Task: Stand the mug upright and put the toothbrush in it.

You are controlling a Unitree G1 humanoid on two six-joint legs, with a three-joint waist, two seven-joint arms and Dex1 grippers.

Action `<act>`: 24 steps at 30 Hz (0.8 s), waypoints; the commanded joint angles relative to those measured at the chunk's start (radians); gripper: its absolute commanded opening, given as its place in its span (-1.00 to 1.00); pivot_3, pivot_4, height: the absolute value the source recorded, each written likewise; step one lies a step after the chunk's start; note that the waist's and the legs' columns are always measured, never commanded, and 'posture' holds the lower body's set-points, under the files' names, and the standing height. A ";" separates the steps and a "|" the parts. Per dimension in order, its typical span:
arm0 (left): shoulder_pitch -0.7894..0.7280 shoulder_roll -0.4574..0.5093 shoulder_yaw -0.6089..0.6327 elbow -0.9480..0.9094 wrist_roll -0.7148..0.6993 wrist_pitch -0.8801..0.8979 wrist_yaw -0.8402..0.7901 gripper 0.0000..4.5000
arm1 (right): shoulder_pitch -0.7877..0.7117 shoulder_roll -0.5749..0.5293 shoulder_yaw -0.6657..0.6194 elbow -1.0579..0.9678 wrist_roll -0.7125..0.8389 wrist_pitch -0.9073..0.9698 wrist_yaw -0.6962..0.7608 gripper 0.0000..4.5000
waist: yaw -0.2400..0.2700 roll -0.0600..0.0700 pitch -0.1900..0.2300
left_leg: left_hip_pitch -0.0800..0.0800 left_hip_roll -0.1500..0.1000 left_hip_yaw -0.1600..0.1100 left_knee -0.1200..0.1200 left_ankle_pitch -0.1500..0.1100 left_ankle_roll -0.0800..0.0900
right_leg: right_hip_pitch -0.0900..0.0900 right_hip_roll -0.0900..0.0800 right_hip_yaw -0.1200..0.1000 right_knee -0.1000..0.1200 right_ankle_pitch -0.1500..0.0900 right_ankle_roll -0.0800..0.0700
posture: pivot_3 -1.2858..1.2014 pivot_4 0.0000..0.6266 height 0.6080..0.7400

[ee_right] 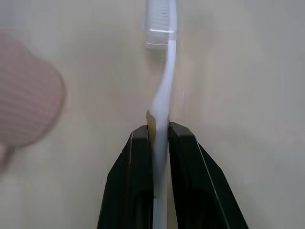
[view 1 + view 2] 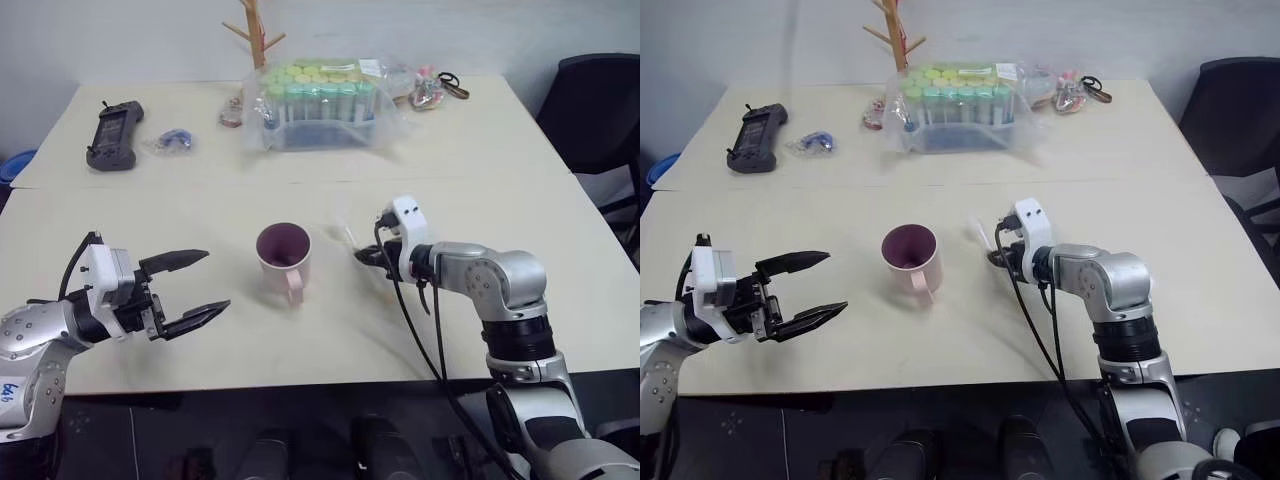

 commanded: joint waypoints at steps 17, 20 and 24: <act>0.041 -0.103 0.045 -0.017 -0.023 -0.001 0.105 1.00 | -0.060 0.453 0.122 0.367 -0.121 -1.217 0.430 -0.77 | -0.026 0.000 0.000 | 0.001 0.002 0.001 -0.001 0.001 -0.004 | -0.004 0.000 -0.004 0.008 0.000 0.000 | 0.03 -0.52 1.00; 0.061 -0.098 0.057 -0.011 -0.013 -0.012 0.105 1.00 | -0.043 0.430 0.122 0.369 -0.121 -1.247 0.456 -0.36 | -0.024 0.000 0.000 | 0.001 0.000 0.000 0.001 0.001 -0.003 | -0.002 -0.001 -0.004 0.008 0.000 0.000 | 0.03 -0.52 1.00; 0.085 -0.101 0.083 0.033 0.046 -0.114 0.094 1.00 | -0.018 0.333 0.108 0.276 -0.098 -1.202 0.497 0.24 | -0.025 0.000 0.000 | 0.002 0.001 0.000 0.001 0.001 -0.003 | -0.002 -0.001 -0.005 0.007 0.000 0.000 | 0.03 -0.52 1.00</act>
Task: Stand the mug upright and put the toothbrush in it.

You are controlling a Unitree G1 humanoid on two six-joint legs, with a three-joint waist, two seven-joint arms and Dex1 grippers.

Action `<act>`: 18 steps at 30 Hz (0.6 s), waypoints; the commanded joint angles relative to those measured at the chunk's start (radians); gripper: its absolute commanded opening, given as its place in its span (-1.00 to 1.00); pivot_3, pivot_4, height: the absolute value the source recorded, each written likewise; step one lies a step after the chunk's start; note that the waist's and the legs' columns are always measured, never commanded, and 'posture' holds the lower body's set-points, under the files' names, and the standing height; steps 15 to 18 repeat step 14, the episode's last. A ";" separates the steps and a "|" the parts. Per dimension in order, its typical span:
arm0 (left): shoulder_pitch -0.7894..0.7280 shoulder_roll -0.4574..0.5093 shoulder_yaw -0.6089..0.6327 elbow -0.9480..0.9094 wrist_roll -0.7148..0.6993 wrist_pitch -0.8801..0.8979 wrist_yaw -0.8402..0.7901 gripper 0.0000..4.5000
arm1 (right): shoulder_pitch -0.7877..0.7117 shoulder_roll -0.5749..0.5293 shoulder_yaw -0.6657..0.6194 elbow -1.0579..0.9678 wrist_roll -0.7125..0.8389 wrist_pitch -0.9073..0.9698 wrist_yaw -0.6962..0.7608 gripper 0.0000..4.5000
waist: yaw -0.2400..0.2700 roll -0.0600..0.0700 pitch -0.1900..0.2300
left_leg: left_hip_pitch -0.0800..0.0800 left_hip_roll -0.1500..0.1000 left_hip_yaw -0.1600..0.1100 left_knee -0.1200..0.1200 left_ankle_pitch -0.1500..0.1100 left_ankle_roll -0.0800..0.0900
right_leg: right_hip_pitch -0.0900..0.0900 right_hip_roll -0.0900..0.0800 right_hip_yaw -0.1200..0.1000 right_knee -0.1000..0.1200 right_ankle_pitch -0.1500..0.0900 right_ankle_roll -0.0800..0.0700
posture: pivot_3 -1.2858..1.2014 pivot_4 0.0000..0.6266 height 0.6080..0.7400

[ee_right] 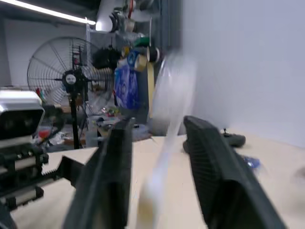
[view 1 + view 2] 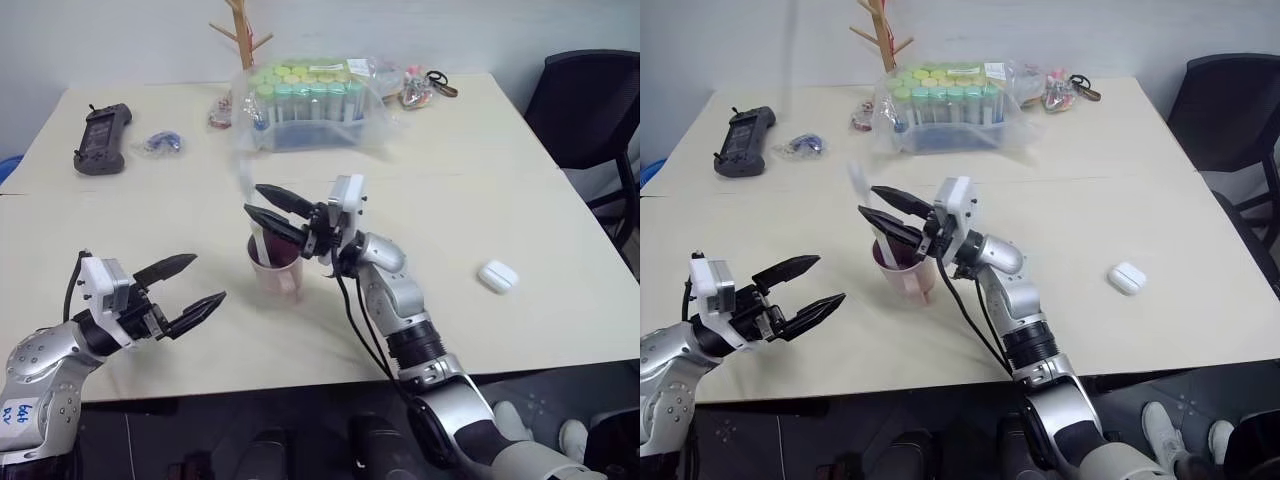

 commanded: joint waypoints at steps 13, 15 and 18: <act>0.184 0.040 0.090 0.116 0.214 -0.274 0.000 1.00 | 0.408 -0.678 -0.161 -0.287 0.140 0.135 0.426 0.97 | 0.026 0.000 0.000 | 0.003 0.001 0.002 -0.001 -0.003 0.005 | 0.006 0.000 0.001 -0.012 0.000 0.000 | 0.03 -0.52 1.00; 0.196 0.037 0.088 0.120 0.226 -0.302 -0.005 1.00 | 0.444 -0.695 -0.175 -0.245 0.111 0.055 0.445 0.97 | 0.026 0.000 0.000 | 0.004 0.001 0.002 -0.001 -0.003 0.005 | 0.006 0.000 0.001 -0.011 0.000 0.000 | 0.03 -0.52 1.00; 0.196 0.037 0.088 0.120 0.226 -0.302 -0.005 1.00 | 0.444 -0.695 -0.175 -0.245 0.111 0.055 0.445 0.97 | 0.026 0.000 0.000 | 0.004 0.001 0.002 -0.001 -0.003 0.005 | 0.006 0.000 0.001 -0.011 0.000 0.000 | 0.03 -0.52 1.00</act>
